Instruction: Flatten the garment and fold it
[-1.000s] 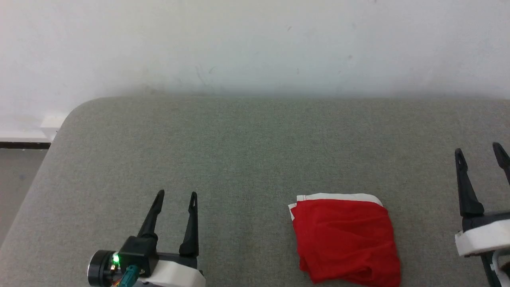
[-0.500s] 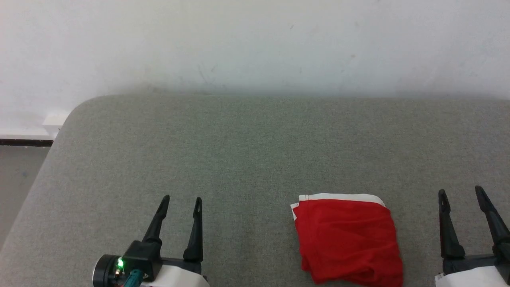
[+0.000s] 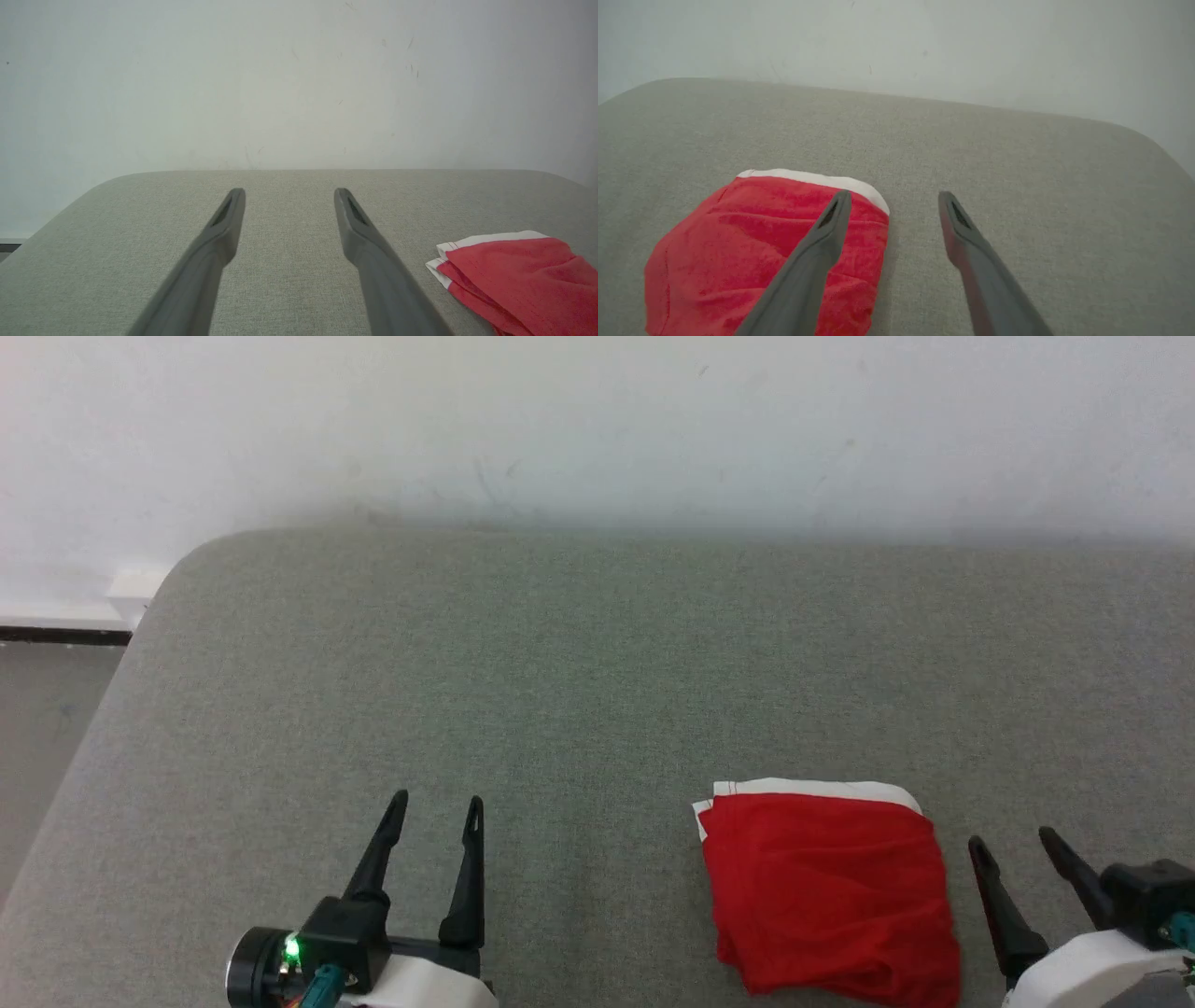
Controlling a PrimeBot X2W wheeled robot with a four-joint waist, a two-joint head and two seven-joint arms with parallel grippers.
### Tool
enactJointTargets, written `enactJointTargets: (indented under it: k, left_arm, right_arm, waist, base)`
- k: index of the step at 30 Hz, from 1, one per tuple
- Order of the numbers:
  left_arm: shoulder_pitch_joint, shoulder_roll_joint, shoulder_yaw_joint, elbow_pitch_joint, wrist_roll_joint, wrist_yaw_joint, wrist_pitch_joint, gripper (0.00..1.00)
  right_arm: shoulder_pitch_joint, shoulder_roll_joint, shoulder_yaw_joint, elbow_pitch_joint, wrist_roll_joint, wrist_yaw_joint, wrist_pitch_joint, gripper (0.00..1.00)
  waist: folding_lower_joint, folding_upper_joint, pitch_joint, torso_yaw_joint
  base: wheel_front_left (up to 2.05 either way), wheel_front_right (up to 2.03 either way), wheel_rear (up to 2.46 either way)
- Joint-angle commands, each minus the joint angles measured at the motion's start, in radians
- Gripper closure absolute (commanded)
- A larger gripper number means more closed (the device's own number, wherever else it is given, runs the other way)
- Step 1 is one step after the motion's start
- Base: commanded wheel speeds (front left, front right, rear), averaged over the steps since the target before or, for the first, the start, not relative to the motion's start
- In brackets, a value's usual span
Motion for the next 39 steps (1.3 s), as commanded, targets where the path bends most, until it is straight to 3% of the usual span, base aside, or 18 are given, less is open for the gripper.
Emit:
enactJointTargets:
  k: [1,6,13,23,24,25,32,39]
  left_arm:
    - [-0.02,-0.002,-0.002,0.003,0.008,-0.007,-0.005,0.0]
    - [-0.039,-0.006,-0.012,0.013,0.011,-0.01,-0.005,0.0]
    - [-0.059,-0.009,-0.022,0.034,0.019,-0.012,-0.005,0.0]
    - [-0.068,-0.011,-0.027,0.036,0.028,-0.01,-0.005,0.0]
    - [-0.068,-0.011,-0.03,0.037,0.029,-0.01,-0.005,0.0]
    - [-0.069,-0.011,-0.033,0.037,0.029,-0.011,-0.005,0.0]
    - [-0.073,-0.012,-0.046,0.039,0.03,-0.012,-0.005,0.0]
    - [-0.094,-0.014,-0.06,0.034,0.031,-0.012,-0.005,0.0]
  right_arm:
    - [-0.016,-0.013,0.01,0.011,0.034,-0.001,0.045,0.0]
    - [-0.053,-0.066,0.053,0.069,0.149,-0.001,0.23,0.0]
    - [-0.099,-0.07,0.099,0.196,0.291,-0.001,0.398,0.0]
    - [-0.159,-0.068,0.191,0.338,0.276,-0.001,0.405,0.0]
    - [-0.167,-0.068,0.202,0.351,0.27,-0.001,0.404,0.35]
    - [-0.177,-0.072,0.216,0.362,0.26,-0.001,0.403,0.98]
    - [-0.246,-0.139,0.301,0.362,0.18,-0.001,0.375,1.0]
    - [-0.356,-0.333,0.429,0.247,0.094,-0.001,0.413,1.0]
  waist:
    - [0.0,0.0,0.018,0.013]
    - [0.0,0.0,0.044,0.039]
    - [0.0,0.0,0.059,0.08]
    - [0.0,0.0,0.06,0.097]
    - [0.0,0.0,0.059,0.093]
    - [0.0,0.0,0.058,0.087]
    - [0.0,0.0,0.049,0.024]
    - [0.0,0.0,0.094,-0.111]
  base:
    - [0.0,0.0,0.0]
    - [0.0,0.0,0.0]
    - [0.0,0.0,0.0]
    - [0.0,0.0,0.0]
    - [0.0,0.0,0.0]
    - [0.0,0.0,0.0]
    - [0.0,0.0,0.0]
    - [0.0,0.0,0.0]
